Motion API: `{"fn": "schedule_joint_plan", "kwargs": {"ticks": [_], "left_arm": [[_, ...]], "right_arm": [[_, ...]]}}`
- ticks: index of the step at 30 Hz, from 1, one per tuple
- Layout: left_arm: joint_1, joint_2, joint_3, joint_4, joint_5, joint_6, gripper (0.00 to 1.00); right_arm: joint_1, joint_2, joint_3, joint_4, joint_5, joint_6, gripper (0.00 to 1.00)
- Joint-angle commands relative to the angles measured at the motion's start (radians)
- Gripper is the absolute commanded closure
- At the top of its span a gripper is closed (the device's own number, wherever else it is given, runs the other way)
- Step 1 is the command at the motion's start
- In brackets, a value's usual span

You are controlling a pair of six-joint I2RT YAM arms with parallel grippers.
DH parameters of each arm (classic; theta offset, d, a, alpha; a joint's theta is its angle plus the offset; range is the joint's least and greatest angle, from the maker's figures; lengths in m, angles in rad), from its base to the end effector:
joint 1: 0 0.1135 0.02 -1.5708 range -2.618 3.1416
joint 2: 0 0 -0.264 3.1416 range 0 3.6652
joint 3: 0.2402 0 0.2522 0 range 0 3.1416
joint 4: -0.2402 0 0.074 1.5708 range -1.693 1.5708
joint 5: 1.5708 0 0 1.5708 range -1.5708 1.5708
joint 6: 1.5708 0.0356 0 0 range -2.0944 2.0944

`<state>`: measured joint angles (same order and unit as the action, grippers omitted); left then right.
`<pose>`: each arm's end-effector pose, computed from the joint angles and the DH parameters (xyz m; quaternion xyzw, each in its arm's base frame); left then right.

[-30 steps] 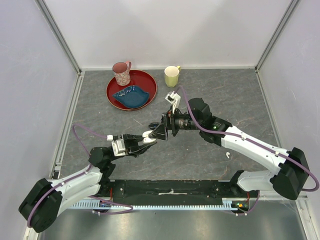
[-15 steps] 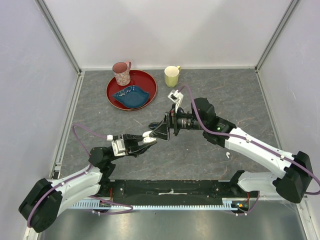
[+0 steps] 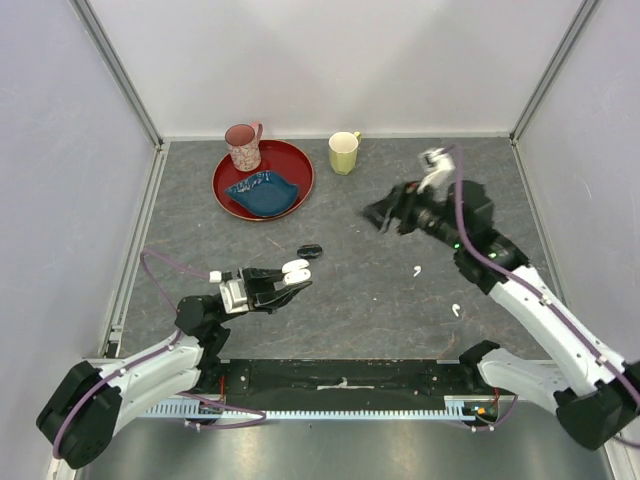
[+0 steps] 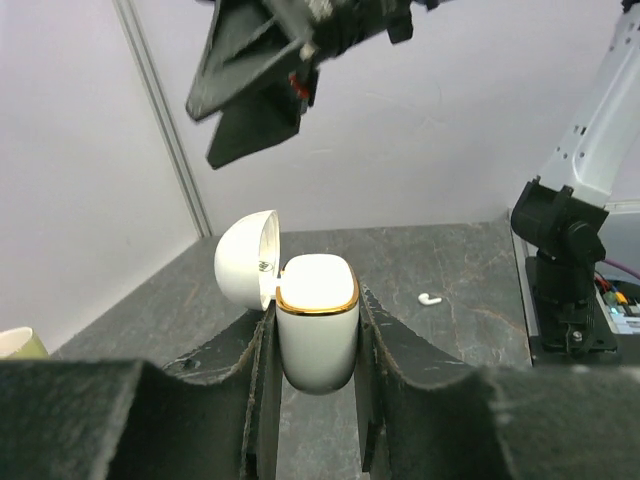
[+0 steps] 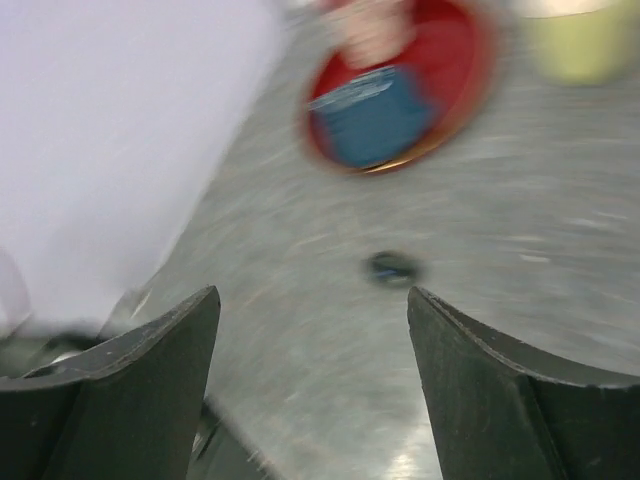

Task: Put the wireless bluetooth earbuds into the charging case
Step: Open the charging case, then move the earbud to the center of the board.

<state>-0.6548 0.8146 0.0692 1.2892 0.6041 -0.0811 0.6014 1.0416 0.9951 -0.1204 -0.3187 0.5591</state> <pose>0.1050 -0.1061 0.2369 0.3812 0.3765 -0.4355 0.7234 0.1920 0.1453 0.3720 -0.1184 0.7516 0.4508 0.4668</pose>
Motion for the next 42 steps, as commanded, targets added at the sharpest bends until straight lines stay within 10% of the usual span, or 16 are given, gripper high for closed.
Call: {"fn": "schedule_joint_plan", "kwargs": {"ticks": [1,9,24,42], "left_arm": [[-0.005,-0.049,0.004,0.154,-0.018,0.024,0.98],[-0.005,-0.147,-0.008,0.067,-0.021,0.056,0.98],[-0.005,-0.230,-0.037,0.007,-0.032,0.080,0.98],[-0.005,-0.216,-0.035,0.005,-0.029,0.107,0.98]], "right_arm": [[-0.263,-0.016,-0.018,-0.354,0.312,0.028,0.19],[-0.581,-0.003,-0.186,-0.532,0.322,0.004,0.28],[-0.595,0.005,-0.354,-0.568,0.536,0.156,0.34],[-0.594,0.031,-0.467,-0.556,0.446,0.199,0.38]]}}
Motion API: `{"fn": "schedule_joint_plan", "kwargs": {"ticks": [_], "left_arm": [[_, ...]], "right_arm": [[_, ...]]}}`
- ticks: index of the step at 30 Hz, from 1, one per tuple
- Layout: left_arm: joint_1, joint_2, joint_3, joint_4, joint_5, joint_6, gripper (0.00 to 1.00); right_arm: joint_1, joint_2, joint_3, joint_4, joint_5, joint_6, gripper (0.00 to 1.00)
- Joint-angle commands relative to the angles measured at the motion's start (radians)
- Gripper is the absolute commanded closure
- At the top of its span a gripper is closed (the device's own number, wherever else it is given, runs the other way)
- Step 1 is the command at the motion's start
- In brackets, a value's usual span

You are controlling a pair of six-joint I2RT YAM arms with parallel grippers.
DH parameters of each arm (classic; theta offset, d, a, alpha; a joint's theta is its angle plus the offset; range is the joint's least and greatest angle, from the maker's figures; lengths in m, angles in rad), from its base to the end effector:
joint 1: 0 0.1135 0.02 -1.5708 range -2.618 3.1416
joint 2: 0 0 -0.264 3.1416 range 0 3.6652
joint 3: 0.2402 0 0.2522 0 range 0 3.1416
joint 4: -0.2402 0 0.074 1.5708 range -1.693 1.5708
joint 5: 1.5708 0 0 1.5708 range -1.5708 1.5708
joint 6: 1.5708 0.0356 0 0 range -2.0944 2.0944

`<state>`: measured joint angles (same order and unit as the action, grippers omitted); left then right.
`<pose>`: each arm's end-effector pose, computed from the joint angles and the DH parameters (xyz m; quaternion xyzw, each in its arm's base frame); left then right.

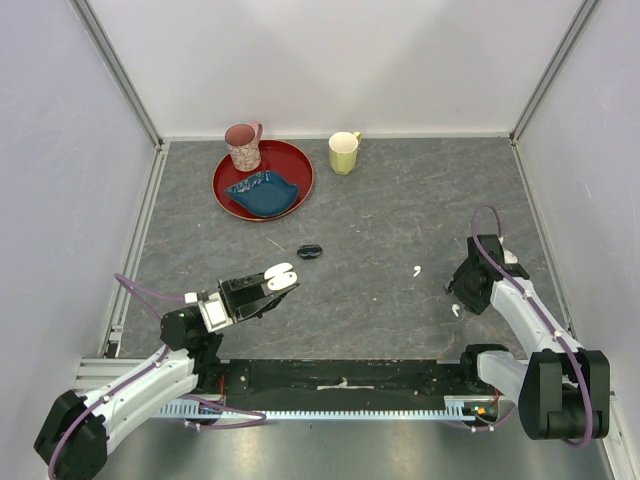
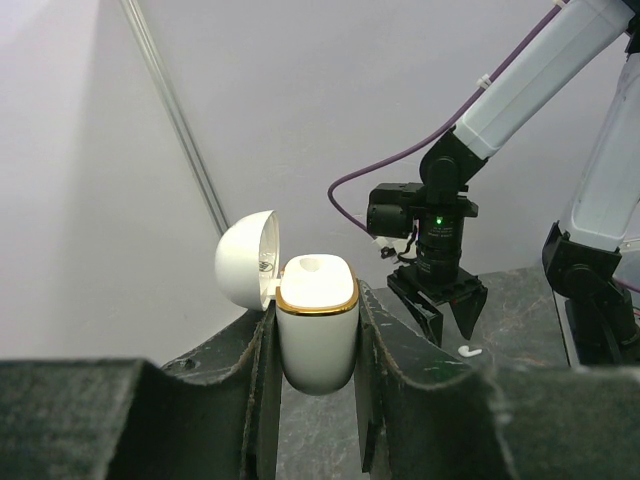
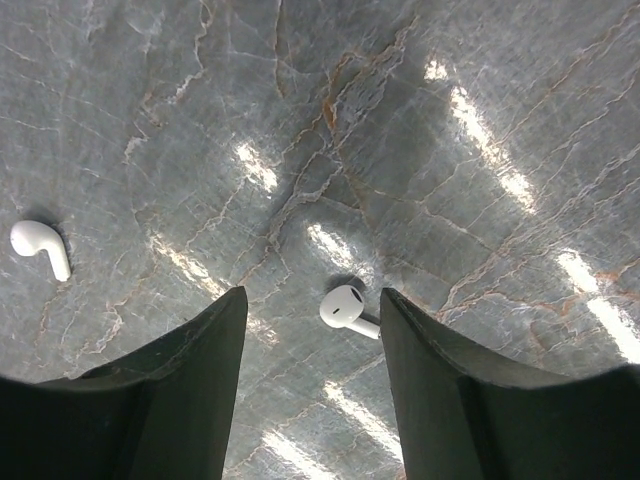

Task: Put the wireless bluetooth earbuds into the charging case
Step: Move the earbud to the center of the board.

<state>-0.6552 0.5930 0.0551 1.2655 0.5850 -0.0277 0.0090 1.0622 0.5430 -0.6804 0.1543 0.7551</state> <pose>0.0829 -0.0885 0.2560 0.3712 0.2915 -0.4037 0.7837 0.1735 -0.0039 0.1729 0.3704 0.9073 -0.0017 0.1990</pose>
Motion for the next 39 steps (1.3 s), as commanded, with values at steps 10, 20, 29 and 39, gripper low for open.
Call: {"fn": "schedule_joint_plan", "kwargs": {"ticks": [10,20,29,39], "left_arm": [[-0.004,-0.001,-0.021,0.021,-0.016,0.058,0.98],[-0.004,0.007,-0.021,0.017,-0.019,0.064,0.98],[-0.004,-0.005,-0.029,0.014,-0.028,0.060,0.98],[-0.004,-0.022,-0.032,0.000,-0.040,0.061,0.98]], "right_arm": [[-0.001,0.012,-0.037,0.016,-0.033,0.003,0.44],[-0.003,0.015,-0.052,0.041,-0.052,-0.005,0.55],[-0.001,0.018,-0.071,0.061,-0.074,-0.014,0.62],[-0.001,0.010,-0.094,0.096,-0.137,-0.019,0.74]]}}
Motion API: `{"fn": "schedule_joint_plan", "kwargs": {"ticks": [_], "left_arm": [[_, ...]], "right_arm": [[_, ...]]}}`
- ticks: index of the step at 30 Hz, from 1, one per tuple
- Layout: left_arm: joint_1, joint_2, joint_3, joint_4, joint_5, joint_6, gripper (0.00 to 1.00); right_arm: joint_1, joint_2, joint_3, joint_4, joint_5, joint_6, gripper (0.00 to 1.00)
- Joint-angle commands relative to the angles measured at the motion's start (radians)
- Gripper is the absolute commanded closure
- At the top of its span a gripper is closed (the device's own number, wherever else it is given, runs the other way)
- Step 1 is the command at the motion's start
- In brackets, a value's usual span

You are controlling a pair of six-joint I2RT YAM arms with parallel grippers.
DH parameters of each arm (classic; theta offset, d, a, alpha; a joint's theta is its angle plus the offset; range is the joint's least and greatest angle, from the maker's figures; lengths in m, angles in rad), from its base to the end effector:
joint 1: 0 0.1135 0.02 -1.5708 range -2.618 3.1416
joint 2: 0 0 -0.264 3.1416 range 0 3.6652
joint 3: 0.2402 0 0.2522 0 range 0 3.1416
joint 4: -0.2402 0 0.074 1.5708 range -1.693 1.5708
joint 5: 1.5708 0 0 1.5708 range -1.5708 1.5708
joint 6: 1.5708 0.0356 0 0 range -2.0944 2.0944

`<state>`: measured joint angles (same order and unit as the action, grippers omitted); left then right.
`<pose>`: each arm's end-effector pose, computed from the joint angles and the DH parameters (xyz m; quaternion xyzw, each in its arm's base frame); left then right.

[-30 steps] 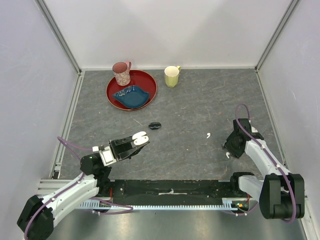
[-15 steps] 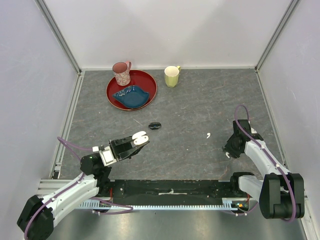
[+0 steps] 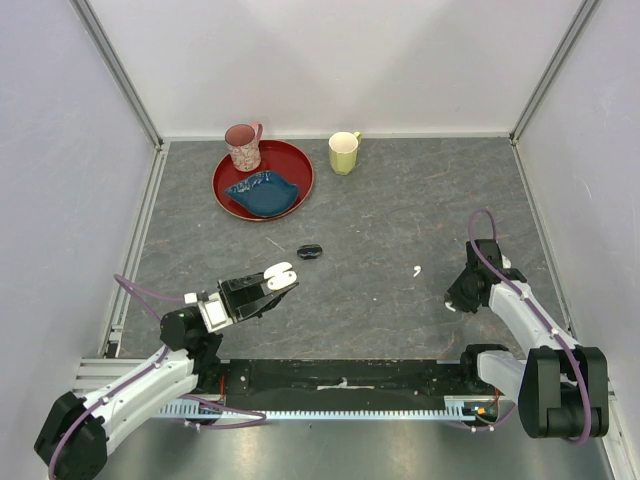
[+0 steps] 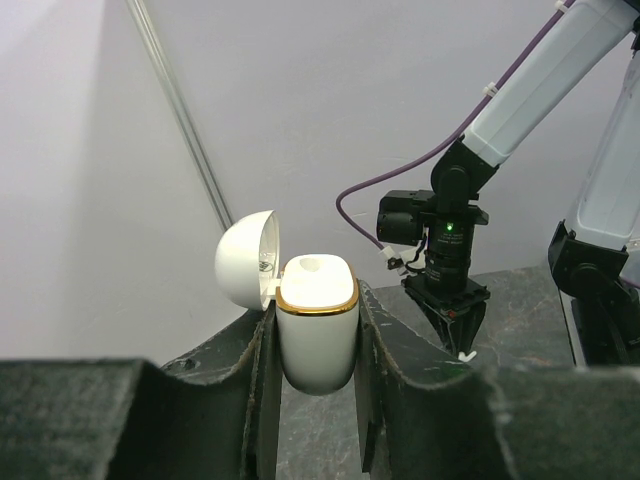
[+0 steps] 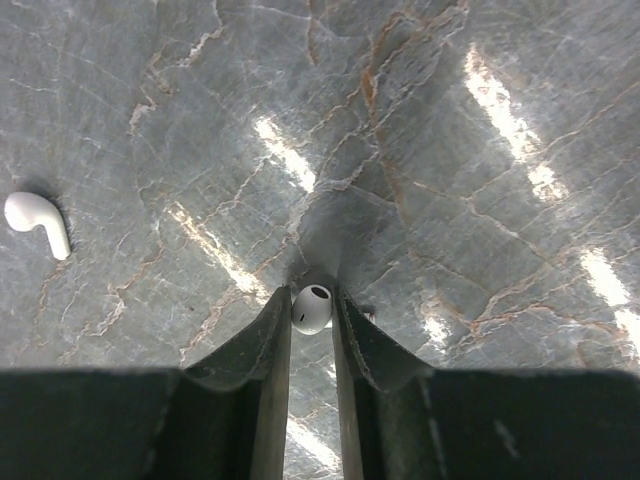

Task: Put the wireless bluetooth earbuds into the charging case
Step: Move the earbud to the center of the board.

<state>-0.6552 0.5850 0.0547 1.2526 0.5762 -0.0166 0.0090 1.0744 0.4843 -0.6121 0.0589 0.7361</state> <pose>0.0829 -0.0882 0.2558 0.3697 0.2934 -0.3984 0.7864 0.1707 -0.0006 0.1570 0.3545 0.9165 0.0397 0.1812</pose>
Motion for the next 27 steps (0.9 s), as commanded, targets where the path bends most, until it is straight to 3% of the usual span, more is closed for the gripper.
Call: {"fn": "schedule_joint_plan", "kwargs": {"ticks": [1,8,13,22,27], "left_arm": [[-0.003,-0.014,-0.032,0.010,-0.032,0.052,0.98],[-0.004,-0.019,-0.036,0.010,-0.041,0.050,0.98],[-0.004,-0.019,-0.036,0.008,-0.053,0.053,0.98],[-0.004,-0.040,-0.039,-0.010,-0.067,0.047,0.98],[-0.004,-0.074,-0.038,-0.041,-0.076,0.052,0.98]], "right_arm": [[-0.001,-0.002,-0.036,0.031,-0.051,0.000,0.76],[0.028,-0.025,-0.067,0.126,-0.188,0.058,0.83],[0.176,-0.025,-0.049,0.192,-0.188,0.193,0.83],[0.385,0.169,0.020,0.420,-0.140,0.362,0.83],[0.459,0.311,0.146,0.479,-0.065,0.414,0.83]]}}
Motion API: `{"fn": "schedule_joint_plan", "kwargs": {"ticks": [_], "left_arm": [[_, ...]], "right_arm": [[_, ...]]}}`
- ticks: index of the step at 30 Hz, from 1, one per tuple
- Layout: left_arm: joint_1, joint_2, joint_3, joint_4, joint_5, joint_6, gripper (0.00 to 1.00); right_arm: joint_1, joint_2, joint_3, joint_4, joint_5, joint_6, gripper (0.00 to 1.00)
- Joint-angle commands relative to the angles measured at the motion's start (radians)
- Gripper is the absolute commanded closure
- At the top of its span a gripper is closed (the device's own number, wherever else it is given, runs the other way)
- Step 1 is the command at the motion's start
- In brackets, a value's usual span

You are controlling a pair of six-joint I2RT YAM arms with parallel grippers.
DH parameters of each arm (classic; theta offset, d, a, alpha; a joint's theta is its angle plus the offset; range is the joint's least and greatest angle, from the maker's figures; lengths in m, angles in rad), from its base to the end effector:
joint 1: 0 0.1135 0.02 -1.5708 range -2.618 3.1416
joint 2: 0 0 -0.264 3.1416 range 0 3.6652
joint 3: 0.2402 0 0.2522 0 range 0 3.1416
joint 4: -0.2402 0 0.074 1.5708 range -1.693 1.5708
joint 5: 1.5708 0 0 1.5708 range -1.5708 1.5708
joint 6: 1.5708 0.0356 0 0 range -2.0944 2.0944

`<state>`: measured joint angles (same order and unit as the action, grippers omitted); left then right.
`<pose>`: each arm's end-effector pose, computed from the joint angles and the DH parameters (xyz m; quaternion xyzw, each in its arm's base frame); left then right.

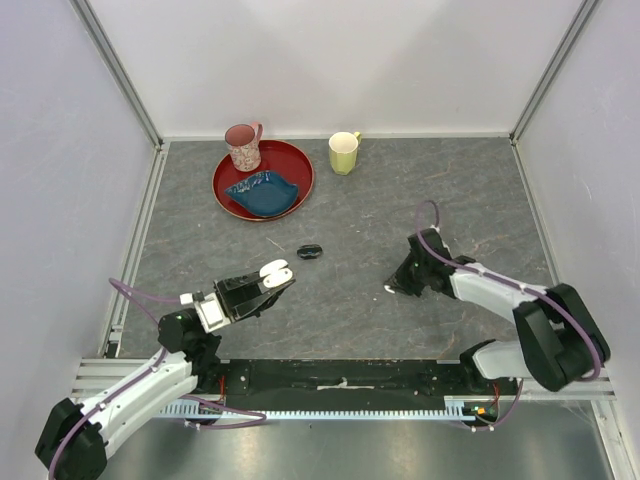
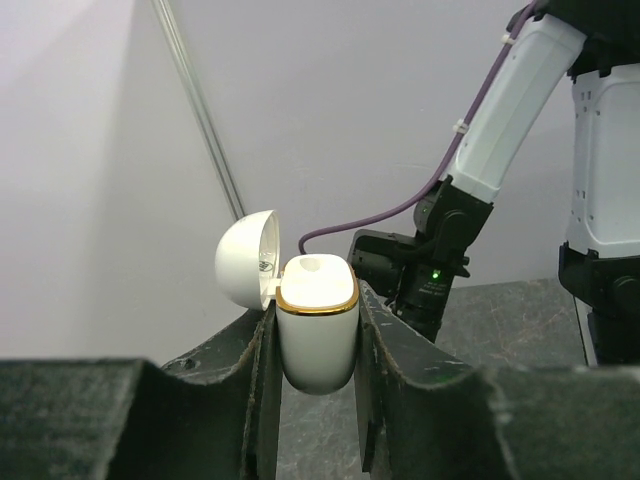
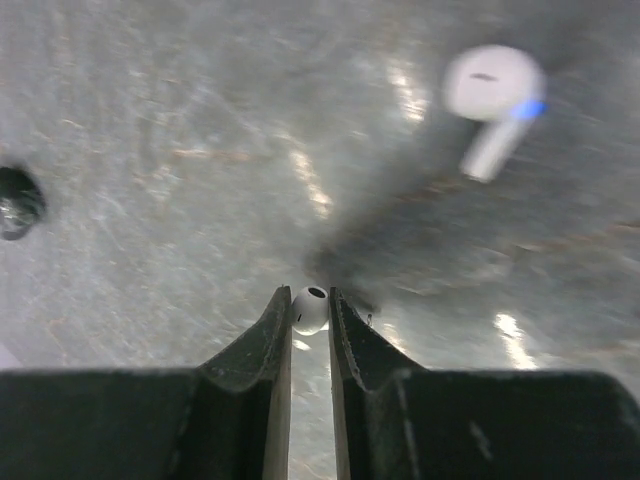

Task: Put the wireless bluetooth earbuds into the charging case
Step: Move the earbud to the center of the board.

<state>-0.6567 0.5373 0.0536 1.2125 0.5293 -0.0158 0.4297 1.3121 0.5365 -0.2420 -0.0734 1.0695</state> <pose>0.0810 -0.0851 0.2576 0.3508 0.2992 -0.3916 0.7963 0.2052 0.0969 0.1469 0.2928 0.9157 0.2118 0.1757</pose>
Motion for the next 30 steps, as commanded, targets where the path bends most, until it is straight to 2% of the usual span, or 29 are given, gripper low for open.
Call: {"fn": "schedule_joint_plan", "kwargs": {"ticks": [1,5,10,15,20,30], "left_arm": [[-0.003,-0.033,-0.037,-0.007,-0.031,0.051,0.98],[-0.003,-0.059,-0.035,-0.036,-0.038,0.060,0.98],[-0.003,-0.077,-0.034,-0.065,-0.043,0.065,0.98],[-0.003,-0.085,-0.032,-0.082,-0.048,0.070,0.98],[-0.003,-0.069,-0.028,-0.084,-0.048,0.071,0.98],[-0.003,-0.060,-0.020,-0.088,-0.041,0.073,0.98]], "right_arm": [[0.047,0.094,0.106,0.121,0.067,0.087,0.83],[0.063,0.196,0.152,0.188,0.098,0.130,0.83],[0.072,0.266,0.195,0.201,0.099,0.089,0.77],[0.072,0.280,0.206,0.187,0.104,0.009,0.58],[0.072,0.269,0.214,0.159,0.109,-0.060,0.49],[0.080,0.280,0.267,0.079,0.098,-0.229,0.46]]}}
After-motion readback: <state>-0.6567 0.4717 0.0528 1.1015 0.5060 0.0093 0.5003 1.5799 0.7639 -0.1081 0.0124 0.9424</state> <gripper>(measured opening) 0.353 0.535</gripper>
